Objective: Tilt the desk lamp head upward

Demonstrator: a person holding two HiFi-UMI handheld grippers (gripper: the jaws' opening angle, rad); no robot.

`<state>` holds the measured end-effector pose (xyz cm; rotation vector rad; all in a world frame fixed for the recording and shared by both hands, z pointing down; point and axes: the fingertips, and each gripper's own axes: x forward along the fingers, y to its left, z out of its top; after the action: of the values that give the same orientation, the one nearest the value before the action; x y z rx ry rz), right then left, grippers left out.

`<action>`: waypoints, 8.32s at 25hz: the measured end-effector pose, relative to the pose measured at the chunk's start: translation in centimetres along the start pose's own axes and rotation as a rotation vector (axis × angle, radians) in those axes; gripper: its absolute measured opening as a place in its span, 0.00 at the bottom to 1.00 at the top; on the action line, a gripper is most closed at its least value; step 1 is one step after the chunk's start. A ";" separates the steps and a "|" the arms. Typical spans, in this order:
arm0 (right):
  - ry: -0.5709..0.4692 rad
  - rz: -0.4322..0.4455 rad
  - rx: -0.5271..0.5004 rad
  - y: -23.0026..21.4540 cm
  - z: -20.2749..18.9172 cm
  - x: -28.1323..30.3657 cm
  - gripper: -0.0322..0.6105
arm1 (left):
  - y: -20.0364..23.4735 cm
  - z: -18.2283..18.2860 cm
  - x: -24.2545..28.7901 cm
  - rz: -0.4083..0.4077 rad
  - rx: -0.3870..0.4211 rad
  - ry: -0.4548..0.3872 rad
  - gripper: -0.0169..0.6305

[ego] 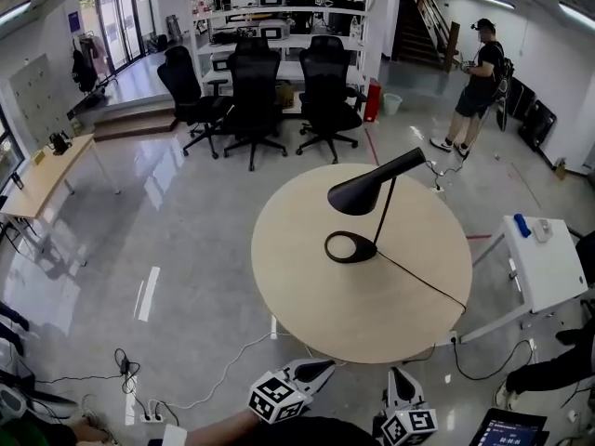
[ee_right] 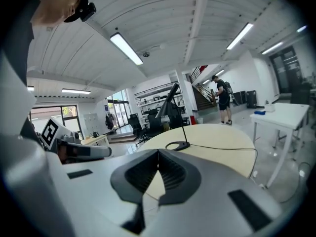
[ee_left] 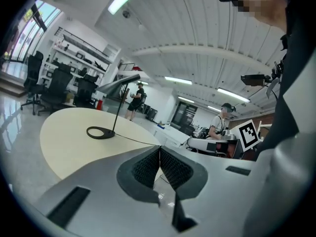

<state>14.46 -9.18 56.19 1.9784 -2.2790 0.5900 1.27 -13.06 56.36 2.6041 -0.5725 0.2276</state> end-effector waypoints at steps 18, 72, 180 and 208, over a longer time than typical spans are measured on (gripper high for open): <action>-0.072 0.066 -0.109 -4.8 9.9 13.8 0.06 | 10.7 8.3 6.9 0.167 -0.095 -0.105 0.03; -0.335 0.034 -0.403 -10.0 37.0 32.1 0.30 | 30.6 22.1 20.1 0.022 -0.523 -0.340 0.45; -0.379 0.337 0.537 -15.6 29.8 36.5 0.26 | 21.1 48.4 13.2 0.271 0.264 -0.465 0.41; -0.404 0.373 0.598 -14.2 29.8 35.7 0.26 | 19.6 49.1 12.2 0.279 0.292 -0.454 0.41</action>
<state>27.96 -53.91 42.64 2.0480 -3.0415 1.1019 6.77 -56.42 24.16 2.8631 -1.1385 -0.2194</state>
